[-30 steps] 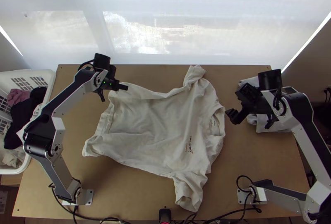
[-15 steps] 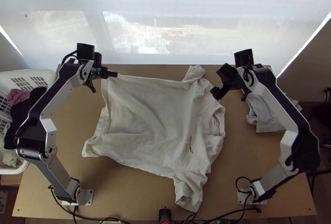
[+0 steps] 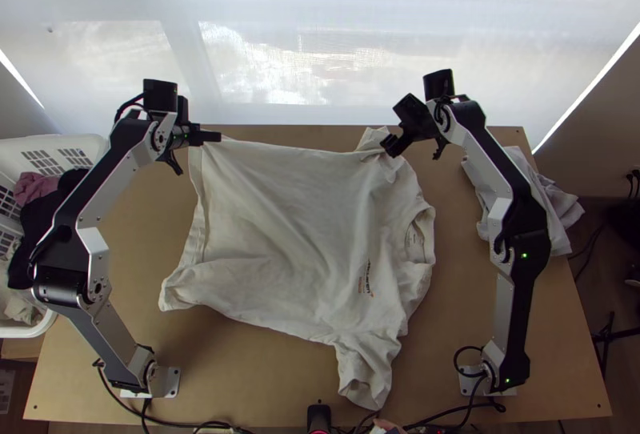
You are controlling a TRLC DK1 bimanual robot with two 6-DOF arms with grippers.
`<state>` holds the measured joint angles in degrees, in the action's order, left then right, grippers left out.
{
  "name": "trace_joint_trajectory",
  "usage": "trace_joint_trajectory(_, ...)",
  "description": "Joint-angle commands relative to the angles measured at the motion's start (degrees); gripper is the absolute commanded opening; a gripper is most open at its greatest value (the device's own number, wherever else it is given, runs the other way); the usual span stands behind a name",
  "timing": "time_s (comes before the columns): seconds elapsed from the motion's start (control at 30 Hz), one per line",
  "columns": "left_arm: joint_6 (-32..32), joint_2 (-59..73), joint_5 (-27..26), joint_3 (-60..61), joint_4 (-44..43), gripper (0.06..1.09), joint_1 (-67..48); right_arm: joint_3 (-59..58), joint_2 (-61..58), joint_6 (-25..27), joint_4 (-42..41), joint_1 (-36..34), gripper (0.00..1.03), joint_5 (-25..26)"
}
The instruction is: Fold the t-shirt
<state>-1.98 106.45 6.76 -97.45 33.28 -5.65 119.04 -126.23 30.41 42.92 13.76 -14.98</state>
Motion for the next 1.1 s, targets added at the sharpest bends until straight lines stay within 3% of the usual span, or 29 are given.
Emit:
trace_joint_trajectory(0.0, -0.04, 0.51, 1.76, -0.20, -0.23, 0.09, 0.55, 11.21, -10.17, -0.09, 1.38, 0.57, 0.93, -1.45)
trace_joint_trajectory(0.5, 0.04, 0.42, 1.85, 1.12, 0.30, 0.09, 0.64, 13.23, -15.88, 0.17, -0.73, 1.80, 0.93, -1.36)
trace_joint_trajectory(0.7, 0.22, -0.02, 1.85, 1.12, 0.47, 0.09, 0.55, 13.14, -16.76, 2.37, 0.50, 2.59, 0.53, -1.36)
trace_joint_trajectory(0.87, 0.66, -0.37, 1.85, 1.56, 1.00, 0.09, 0.82, 12.79, -16.50, 3.51, 1.64, 2.50, 0.02, -1.45)
trace_joint_trajectory(1.07, 0.84, -1.42, 1.76, 2.35, 1.18, 0.09, 0.46, 11.91, -12.98, 2.19, 2.87, 2.06, 0.03, -1.45)
